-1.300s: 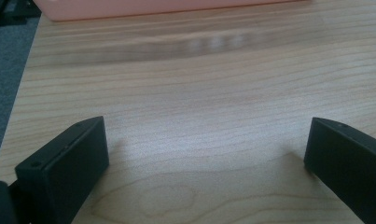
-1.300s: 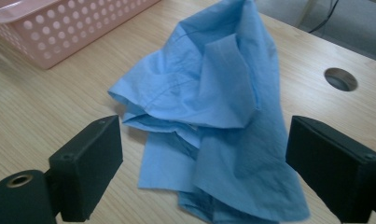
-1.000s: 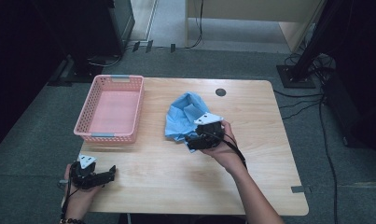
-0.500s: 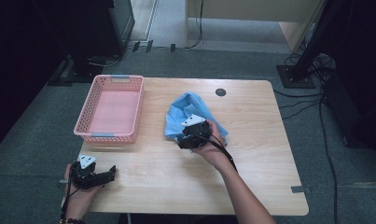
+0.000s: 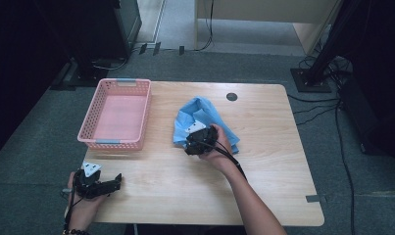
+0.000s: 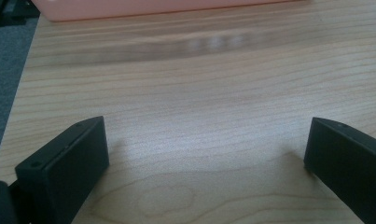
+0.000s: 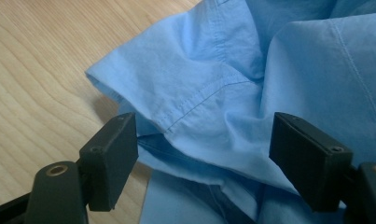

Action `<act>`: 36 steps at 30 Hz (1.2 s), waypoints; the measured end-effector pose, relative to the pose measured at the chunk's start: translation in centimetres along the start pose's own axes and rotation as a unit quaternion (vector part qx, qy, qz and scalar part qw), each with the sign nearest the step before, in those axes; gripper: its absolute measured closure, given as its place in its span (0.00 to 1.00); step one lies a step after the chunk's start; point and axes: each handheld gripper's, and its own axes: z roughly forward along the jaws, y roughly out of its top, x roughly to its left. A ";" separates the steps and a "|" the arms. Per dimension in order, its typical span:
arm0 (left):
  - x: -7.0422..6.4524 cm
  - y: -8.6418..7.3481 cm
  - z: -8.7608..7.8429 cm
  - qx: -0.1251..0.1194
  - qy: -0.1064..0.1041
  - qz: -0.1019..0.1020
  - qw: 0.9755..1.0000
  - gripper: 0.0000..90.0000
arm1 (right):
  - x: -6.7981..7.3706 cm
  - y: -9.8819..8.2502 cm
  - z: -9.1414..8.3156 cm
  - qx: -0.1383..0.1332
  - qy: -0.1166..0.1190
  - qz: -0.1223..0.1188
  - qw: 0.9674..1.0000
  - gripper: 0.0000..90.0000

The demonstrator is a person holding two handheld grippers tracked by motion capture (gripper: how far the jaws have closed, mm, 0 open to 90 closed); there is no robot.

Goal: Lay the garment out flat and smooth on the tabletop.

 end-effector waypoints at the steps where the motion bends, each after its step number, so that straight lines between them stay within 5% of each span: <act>1: 0.0 0.0 0.0 0.000 0.000 0.000 1.000 0.00 | 0.1 0.0 0.1 0.002 -0.002 -0.001 1.000 0.27; 14: 0.0 0.0 0.0 0.000 -0.001 0.000 1.000 0.00 | 1.0 -0.1 1.3 0.011 -0.039 -0.035 0.999 0.28; 23: 0.0 0.0 0.0 0.000 -0.001 0.000 1.000 0.00 | 1.8 0.1 1.7 -0.003 -0.076 -0.053 0.996 0.51; 31: 0.0 -0.1 -0.2 -0.001 -0.001 0.002 1.000 0.02 | 1.1 0.4 0.7 -0.047 -0.073 -0.008 0.996 0.99; 33: -0.1 -0.1 -0.4 -0.001 0.001 -0.005 1.000 0.05 | 0.6 0.5 0.0 -0.060 -0.060 0.019 0.996 1.00; 36: -0.9 0.1 -1.0 -0.017 -0.028 -0.018 0.999 0.05 | 0.0 0.7 -0.9 -0.065 -0.048 0.032 0.996 1.00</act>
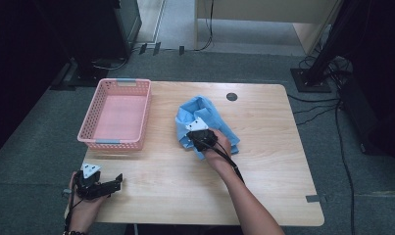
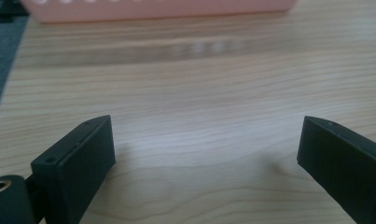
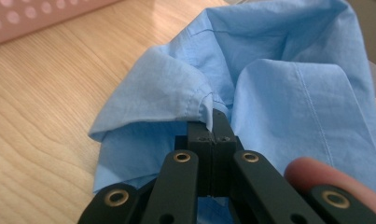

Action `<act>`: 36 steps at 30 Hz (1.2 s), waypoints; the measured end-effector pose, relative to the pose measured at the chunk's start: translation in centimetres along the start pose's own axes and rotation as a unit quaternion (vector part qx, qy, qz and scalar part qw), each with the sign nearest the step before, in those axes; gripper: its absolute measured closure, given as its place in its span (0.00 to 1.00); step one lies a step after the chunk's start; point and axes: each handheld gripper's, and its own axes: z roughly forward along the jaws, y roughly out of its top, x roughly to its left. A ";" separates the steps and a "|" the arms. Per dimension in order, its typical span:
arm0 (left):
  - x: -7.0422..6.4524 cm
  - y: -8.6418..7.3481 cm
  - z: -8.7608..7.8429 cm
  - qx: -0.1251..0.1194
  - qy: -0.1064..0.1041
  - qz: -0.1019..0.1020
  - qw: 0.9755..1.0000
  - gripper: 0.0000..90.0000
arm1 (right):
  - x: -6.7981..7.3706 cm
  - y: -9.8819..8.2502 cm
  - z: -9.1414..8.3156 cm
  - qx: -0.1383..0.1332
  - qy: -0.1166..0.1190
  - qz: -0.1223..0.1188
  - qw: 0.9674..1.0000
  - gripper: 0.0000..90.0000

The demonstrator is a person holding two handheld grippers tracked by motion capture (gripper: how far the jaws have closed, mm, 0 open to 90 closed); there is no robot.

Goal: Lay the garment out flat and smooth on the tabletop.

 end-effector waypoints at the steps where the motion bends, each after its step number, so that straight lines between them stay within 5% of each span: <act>1: -0.4 0.1 -0.3 -0.005 -0.005 0.001 1.000 0.05 | -0.2 0.1 -0.3 -0.003 0.004 0.002 1.000 1.00; 9: -4.6 1.3 -1.3 -0.053 -0.059 0.007 0.997 0.05 | -1.8 0.6 -2.1 -0.022 0.028 0.039 0.999 1.00; 19: -10.5 2.7 0.8 -0.046 -0.119 0.018 0.992 0.06 | -3.8 1.2 -4.3 -0.047 0.043 0.075 0.995 1.00; 31: -17.4 3.7 3.2 -0.058 -0.157 0.012 0.986 0.07 | -3.2 2.0 -5.0 -0.054 0.050 0.079 0.994 1.00; 36: -19.4 4.2 5.0 -0.056 -0.172 -0.038 0.983 0.08 | -3.1 2.0 -5.0 -0.055 0.052 0.076 0.994 1.00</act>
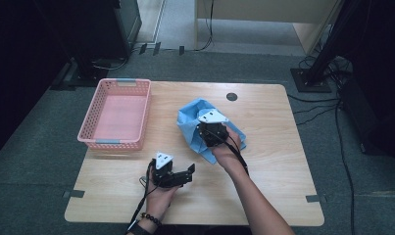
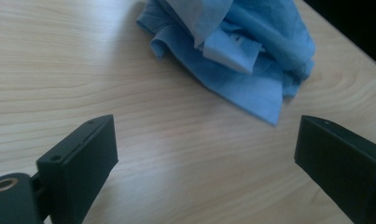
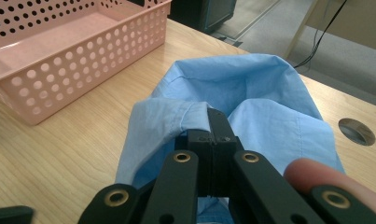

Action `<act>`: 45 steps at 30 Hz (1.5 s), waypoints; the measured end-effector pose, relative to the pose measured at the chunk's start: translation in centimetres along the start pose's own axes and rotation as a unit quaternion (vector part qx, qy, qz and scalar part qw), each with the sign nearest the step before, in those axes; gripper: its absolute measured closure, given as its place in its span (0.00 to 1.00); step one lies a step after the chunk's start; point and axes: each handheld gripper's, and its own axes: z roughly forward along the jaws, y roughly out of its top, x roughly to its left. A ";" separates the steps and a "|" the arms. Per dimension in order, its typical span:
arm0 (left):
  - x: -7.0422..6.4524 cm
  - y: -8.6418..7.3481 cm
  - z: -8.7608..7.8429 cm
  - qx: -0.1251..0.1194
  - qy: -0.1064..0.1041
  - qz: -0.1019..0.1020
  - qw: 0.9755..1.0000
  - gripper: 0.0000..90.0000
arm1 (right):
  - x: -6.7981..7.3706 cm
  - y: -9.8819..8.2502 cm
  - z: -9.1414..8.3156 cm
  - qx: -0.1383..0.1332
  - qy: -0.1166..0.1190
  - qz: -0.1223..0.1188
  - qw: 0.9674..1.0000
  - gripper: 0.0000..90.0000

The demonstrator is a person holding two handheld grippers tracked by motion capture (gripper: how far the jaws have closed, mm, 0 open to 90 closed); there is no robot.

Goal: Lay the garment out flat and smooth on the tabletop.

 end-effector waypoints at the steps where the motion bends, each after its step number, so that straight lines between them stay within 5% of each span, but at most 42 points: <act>1: -0.1 0.1 0.4 -0.004 -0.001 -0.012 1.000 0.10 | 0.0 0.0 0.0 0.000 0.001 0.000 1.000 1.00; 4: -0.5 0.6 1.3 -0.022 -0.009 -0.051 0.998 0.13 | 0.1 0.0 0.0 0.000 0.002 0.001 1.000 1.00; 10: -1.8 1.2 3.2 -0.022 -0.003 -0.076 0.997 0.15 | 0.3 0.1 -0.1 -0.001 0.006 0.004 1.000 1.00; 16: -2.7 1.4 4.8 -0.021 0.010 -0.072 0.997 0.17 | 0.0 0.1 -0.3 -0.004 0.006 0.007 1.000 1.00; 19: -2.7 1.5 5.1 -0.034 0.041 -0.077 0.996 0.34 | -0.1 0.1 -0.4 -0.004 0.007 0.011 1.000 1.00; 21: -2.2 1.6 5.3 -0.040 0.038 -0.091 0.994 0.51 | -0.3 0.0 -0.4 -0.006 0.007 0.013 1.000 1.00; 26: -1.4 2.2 4.9 -0.037 -0.017 -0.089 0.995 0.88 | -0.7 -0.1 -0.7 -0.005 0.004 0.021 1.000 1.00; 31: -0.2 2.8 3.9 -0.026 0.008 -0.052 0.998 0.96 | -1.6 -0.3 -1.2 -0.007 -0.005 0.025 1.000 1.00; 37: 1.4 4.3 1.5 -0.041 0.041 0.003 0.998 0.98 | -2.6 -1.0 -1.8 -0.003 -0.017 0.021 1.000 1.00; 40: 1.7 5.2 0.3 -0.047 0.064 0.055 0.995 0.98 | -2.7 -1.3 -2.2 -0.002 -0.018 0.021 1.000 1.00; 44: 1.6 6.3 -1.2 -0.055 0.091 0.131 0.986 0.98 | -2.5 -1.9 -2.5 -0.001 -0.023 0.007 1.000 1.00; 45: 1.5 6.6 -1.6 -0.058 0.100 0.154 0.981 0.98 | -2.4 -2.0 -2.5 -0.001 -0.024 0.004 1.000 1.00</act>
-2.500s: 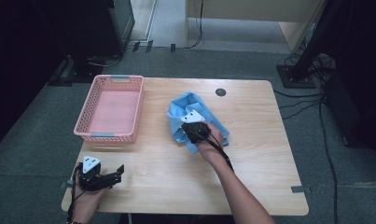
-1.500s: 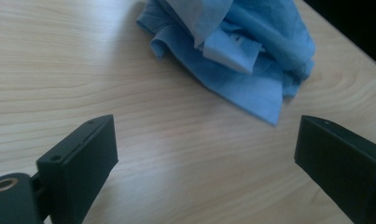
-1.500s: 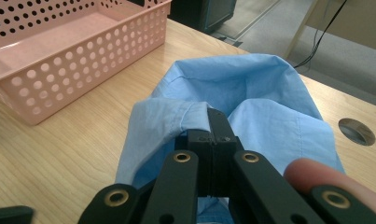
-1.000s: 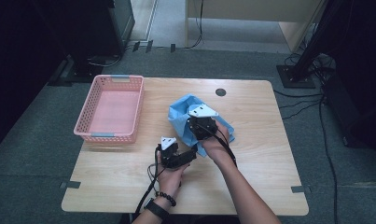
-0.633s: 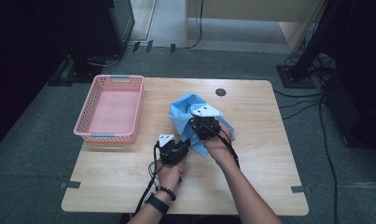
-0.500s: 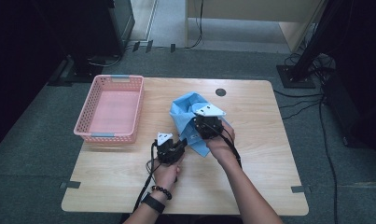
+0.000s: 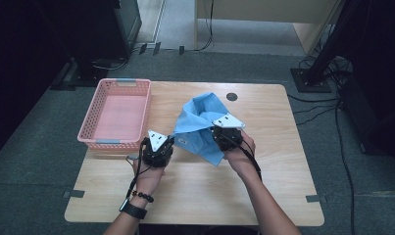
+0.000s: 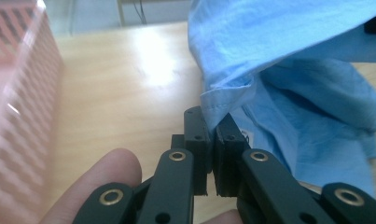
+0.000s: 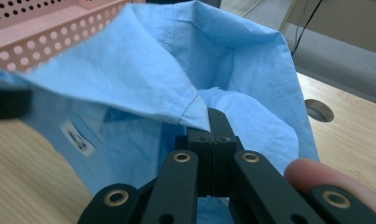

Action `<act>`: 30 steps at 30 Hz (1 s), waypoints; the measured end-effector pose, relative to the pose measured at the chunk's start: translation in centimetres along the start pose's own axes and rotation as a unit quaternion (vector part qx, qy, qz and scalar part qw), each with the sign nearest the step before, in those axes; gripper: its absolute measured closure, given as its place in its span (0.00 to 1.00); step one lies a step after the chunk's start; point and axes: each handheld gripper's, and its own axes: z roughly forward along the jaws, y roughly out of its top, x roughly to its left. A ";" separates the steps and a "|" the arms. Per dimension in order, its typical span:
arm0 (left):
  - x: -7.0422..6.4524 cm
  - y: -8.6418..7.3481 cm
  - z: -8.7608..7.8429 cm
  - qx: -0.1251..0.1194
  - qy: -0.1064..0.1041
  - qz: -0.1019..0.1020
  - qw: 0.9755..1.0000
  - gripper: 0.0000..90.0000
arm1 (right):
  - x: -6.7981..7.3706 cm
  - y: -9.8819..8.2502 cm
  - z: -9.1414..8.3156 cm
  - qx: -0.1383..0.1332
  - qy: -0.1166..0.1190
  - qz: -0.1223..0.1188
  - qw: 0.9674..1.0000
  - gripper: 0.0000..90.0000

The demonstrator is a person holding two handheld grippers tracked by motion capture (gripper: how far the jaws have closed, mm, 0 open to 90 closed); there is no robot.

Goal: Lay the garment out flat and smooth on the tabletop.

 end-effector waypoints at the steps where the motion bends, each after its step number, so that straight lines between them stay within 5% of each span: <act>1: 0.0 0.2 -0.2 -0.003 0.006 0.012 1.000 0.98 | 0.1 -0.2 0.0 0.001 -0.001 -0.004 1.000 1.00; 4: -0.3 0.5 -0.7 -0.007 0.011 0.051 0.999 0.98 | 0.3 -0.5 -0.2 0.001 -0.007 -0.009 1.000 1.00; 9: -0.9 0.3 -0.6 -0.002 -0.006 0.074 0.997 0.98 | 0.1 -1.2 -0.4 0.005 -0.021 -0.007 1.000 0.98; 16: -1.8 0.4 -0.5 -0.003 -0.026 0.082 0.996 0.98 | 0.4 -1.9 -0.8 -0.003 -0.027 -0.043 0.999 0.88; 21: -2.2 0.6 -0.5 -0.008 -0.031 0.085 0.996 0.98 | 1.1 -1.7 -1.1 -0.020 -0.006 -0.072 0.997 0.72; 30: -2.7 0.9 -0.7 -0.010 -0.043 0.095 0.994 0.98 | 2.1 -1.3 -1.2 -0.039 -0.021 -0.099 0.994 0.53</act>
